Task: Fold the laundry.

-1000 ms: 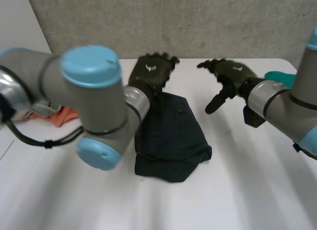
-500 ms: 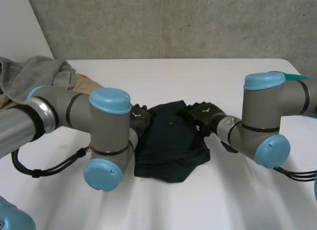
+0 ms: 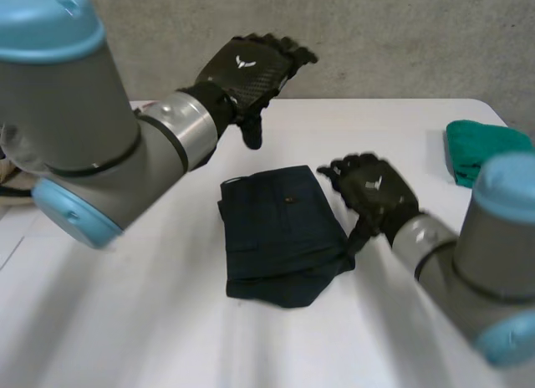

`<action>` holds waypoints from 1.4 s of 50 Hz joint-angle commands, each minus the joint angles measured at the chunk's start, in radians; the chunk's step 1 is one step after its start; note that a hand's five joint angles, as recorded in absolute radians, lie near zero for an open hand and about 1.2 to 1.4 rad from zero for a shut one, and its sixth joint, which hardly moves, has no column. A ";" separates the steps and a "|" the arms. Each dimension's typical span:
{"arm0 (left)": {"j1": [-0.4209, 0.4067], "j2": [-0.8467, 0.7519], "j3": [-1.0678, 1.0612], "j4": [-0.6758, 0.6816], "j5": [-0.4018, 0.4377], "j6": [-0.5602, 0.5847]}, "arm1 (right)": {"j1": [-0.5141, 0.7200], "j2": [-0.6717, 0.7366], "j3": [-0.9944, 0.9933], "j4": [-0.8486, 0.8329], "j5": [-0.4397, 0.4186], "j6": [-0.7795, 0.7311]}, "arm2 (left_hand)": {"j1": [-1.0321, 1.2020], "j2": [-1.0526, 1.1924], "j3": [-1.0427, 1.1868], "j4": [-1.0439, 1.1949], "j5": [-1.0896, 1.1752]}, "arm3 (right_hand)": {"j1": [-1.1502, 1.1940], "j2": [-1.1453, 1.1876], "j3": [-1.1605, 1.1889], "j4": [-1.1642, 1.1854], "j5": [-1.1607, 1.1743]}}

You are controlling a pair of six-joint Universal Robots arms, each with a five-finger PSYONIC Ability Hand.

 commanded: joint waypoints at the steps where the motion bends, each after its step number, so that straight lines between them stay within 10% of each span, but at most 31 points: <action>1: 0.047 -0.007 0.061 -0.111 0.302 -0.144 | 0.092 -0.020 0.259 -0.283 0.004 -0.037 | 0.015 -0.011 -0.020 -0.018 -0.042 | 0.014 0.010 -0.025 -0.024 -0.046; 24: 0.032 -0.025 0.026 -0.123 0.407 -0.179 | 0.176 0.313 0.058 -0.564 0.022 -0.229 | 0.024 -0.002 -0.011 -0.009 -0.033 | 0.027 0.022 -0.013 -0.011 -0.034; 34: 0.032 -0.025 0.022 -0.120 0.405 -0.179 | 0.175 0.379 -0.068 -0.550 0.020 -0.219 | 0.024 -0.002 -0.011 -0.009 -0.033 | 0.658 0.653 0.618 0.620 0.598; 36: 0.032 -0.024 0.020 -0.120 0.405 -0.179 | 0.170 0.399 -0.107 -0.517 0.014 -0.216 | 0.024 -0.002 -0.011 -0.009 -0.033 | 1.226 1.221 1.186 1.188 1.166; 49: 0.041 -0.009 0.026 -0.117 0.402 -0.178 | 0.132 0.413 -0.296 -0.379 0.005 -0.035 | 0.026 0.001 -0.008 -0.006 -0.030 | 1.236 1.232 1.196 1.198 1.176; 70: 0.056 0.057 0.083 -0.074 0.392 -0.190 | -0.268 0.311 -0.572 -0.503 -0.056 0.014 | 0.029 0.004 -0.005 -0.003 -0.027 | 1.236 1.232 1.196 1.198 1.176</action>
